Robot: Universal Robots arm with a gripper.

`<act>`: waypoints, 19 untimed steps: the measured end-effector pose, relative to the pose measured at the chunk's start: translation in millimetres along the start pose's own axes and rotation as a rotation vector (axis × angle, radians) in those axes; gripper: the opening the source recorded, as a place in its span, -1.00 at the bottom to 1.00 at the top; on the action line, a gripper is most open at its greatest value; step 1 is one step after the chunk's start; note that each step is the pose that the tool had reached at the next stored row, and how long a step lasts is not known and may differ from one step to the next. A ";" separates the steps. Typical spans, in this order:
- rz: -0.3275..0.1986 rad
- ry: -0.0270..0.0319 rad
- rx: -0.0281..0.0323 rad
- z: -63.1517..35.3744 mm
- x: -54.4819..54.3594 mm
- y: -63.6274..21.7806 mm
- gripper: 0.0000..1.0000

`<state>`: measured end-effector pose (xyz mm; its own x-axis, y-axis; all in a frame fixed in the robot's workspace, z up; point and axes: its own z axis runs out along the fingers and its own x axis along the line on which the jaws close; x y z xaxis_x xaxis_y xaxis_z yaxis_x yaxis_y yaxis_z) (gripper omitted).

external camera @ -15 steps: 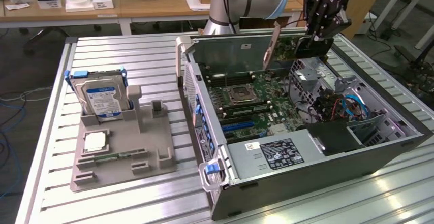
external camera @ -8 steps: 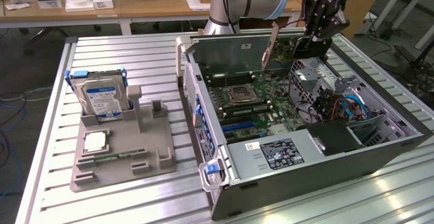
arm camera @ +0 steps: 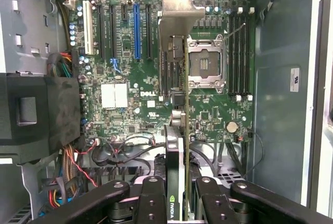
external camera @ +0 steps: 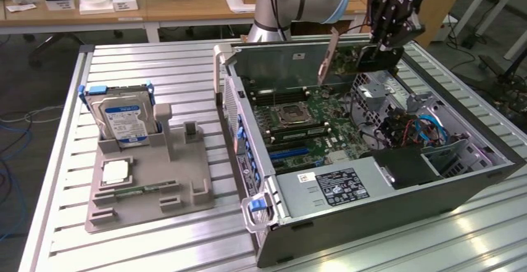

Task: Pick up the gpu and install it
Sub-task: 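Insert the gpu into the slot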

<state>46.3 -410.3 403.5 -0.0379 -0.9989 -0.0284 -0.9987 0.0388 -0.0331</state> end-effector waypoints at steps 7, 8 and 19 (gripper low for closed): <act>0.000 -0.0002 0.0000 -0.1 6.0 -0.2 -0.47; 0.000 -0.0001 0.0000 -0.1 6.7 -0.2 -0.47; 0.000 -0.0001 0.0000 -0.2 7.5 0.6 -0.47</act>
<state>45.4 -417.7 403.4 -0.0379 -0.9989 -0.0285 -0.9987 0.0389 -0.0331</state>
